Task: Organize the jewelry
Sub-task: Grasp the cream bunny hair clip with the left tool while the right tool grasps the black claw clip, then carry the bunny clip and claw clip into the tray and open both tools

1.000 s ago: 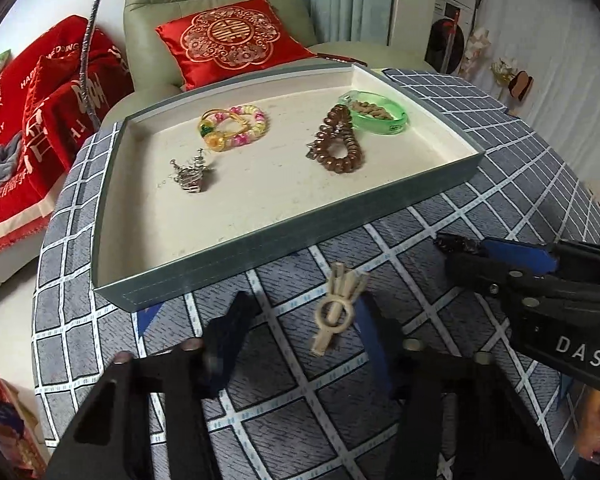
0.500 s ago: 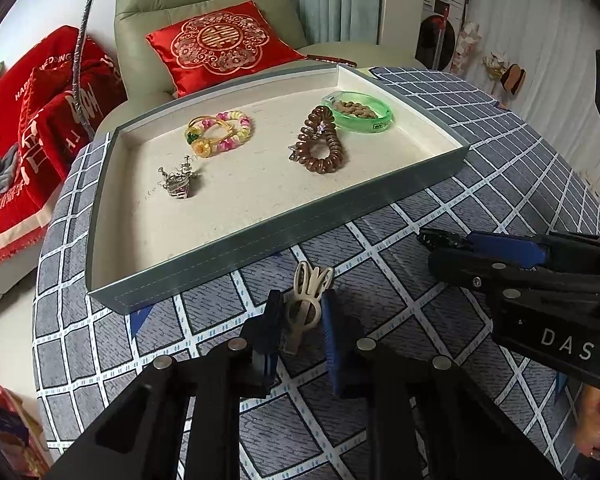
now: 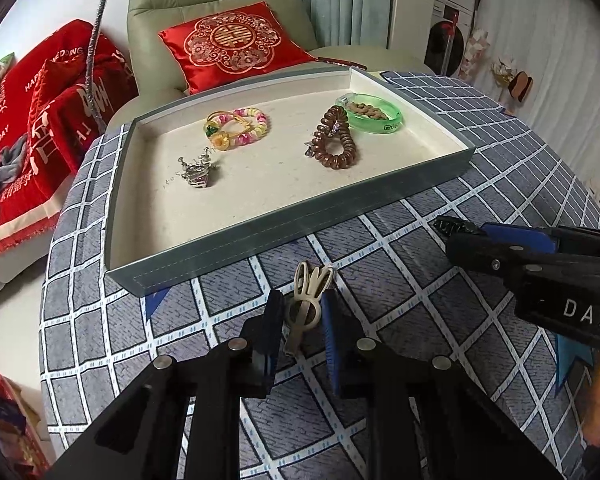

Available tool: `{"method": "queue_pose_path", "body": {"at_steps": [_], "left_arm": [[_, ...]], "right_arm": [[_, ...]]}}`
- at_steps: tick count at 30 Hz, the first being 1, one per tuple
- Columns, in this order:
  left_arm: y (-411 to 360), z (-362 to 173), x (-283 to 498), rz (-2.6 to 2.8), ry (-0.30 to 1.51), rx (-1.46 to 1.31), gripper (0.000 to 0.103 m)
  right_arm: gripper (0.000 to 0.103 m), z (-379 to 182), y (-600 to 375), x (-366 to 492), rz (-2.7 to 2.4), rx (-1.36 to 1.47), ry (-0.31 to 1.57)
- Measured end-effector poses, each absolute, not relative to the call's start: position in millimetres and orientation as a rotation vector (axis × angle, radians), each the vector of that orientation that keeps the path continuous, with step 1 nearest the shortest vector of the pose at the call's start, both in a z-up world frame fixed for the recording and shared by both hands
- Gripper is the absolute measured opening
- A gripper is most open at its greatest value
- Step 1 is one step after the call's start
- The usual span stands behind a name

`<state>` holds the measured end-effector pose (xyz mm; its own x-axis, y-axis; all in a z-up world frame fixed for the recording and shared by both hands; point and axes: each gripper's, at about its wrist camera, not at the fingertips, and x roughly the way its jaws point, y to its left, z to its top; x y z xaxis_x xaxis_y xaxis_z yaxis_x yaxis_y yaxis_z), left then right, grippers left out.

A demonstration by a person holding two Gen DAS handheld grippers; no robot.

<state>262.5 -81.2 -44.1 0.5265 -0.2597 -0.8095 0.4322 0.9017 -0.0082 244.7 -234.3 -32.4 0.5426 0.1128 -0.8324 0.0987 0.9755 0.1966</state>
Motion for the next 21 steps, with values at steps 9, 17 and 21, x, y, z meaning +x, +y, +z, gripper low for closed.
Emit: {"method": "queue_pose_path", "body": {"at_steps": [9, 17, 21], "left_arm": [[-58, -28, 256, -0.395, 0.894, 0.15, 0.034], [-38, -9, 259, -0.366, 0.859, 0.096, 0.034], [-33, 0, 263, -0.354, 0.841, 0.075, 0.034]], "right_arm": [[0.04, -22, -235, 238, 0.033, 0.204, 0.988], [0.04, -9, -237, 239, 0.047, 0.188, 0.965], [0.04, 1, -238, 243, 0.056, 0.188, 0.946]]}}
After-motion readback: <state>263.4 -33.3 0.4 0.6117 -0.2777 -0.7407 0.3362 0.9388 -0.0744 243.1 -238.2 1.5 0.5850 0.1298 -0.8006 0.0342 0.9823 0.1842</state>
